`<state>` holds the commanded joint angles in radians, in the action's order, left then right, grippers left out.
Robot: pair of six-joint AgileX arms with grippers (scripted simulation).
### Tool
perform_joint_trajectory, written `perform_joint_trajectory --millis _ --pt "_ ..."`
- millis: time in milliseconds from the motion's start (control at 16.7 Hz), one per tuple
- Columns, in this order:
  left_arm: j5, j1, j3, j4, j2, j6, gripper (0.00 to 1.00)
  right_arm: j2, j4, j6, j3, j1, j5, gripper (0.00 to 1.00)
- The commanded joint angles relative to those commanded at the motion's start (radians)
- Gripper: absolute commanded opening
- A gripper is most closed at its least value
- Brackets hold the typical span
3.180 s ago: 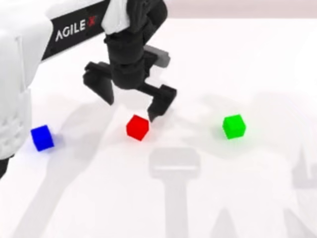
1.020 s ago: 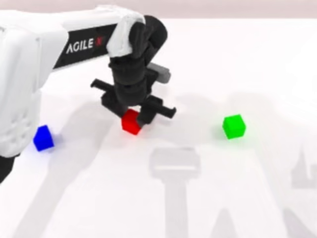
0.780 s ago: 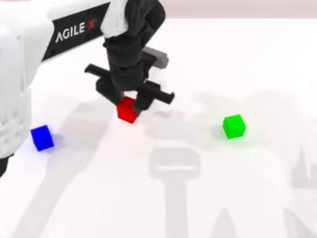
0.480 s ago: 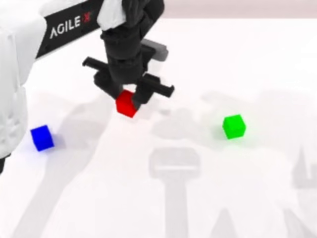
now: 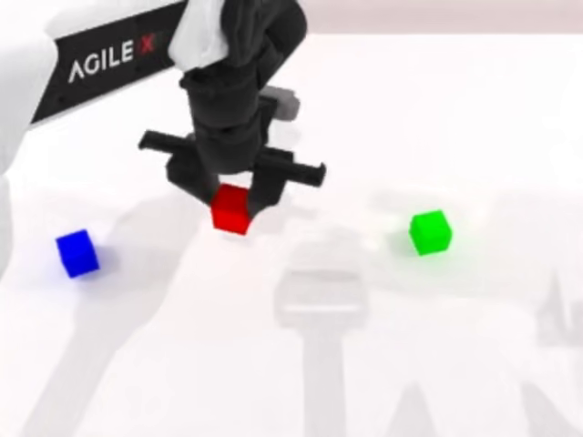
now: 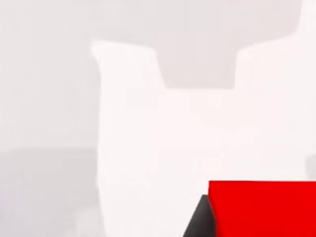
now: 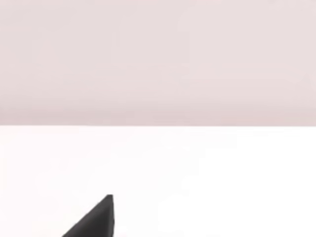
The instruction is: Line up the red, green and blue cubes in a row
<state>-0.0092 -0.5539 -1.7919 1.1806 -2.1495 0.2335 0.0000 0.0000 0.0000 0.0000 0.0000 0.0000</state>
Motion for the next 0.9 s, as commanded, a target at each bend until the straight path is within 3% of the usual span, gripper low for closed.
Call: perform_joint_trajectory --millis 240,420,900 --pt "-0.01 -0.046 0.177 -0.033 0.133 0.255 0.0 0.0 0.0 0.0 0.0 0.0 0.0 1.0" --pt "-0.015 -0.072 0.276 -0.055 0.212 0.371 0.0 0.0 0.0 0.0 0.0 0.0 0.0 1.0" --pt "-0.017 -0.07 0.326 -0.101 0.22 0.393 0.0 0.0 0.0 0.0 0.0 0.0 0.0 1.0"
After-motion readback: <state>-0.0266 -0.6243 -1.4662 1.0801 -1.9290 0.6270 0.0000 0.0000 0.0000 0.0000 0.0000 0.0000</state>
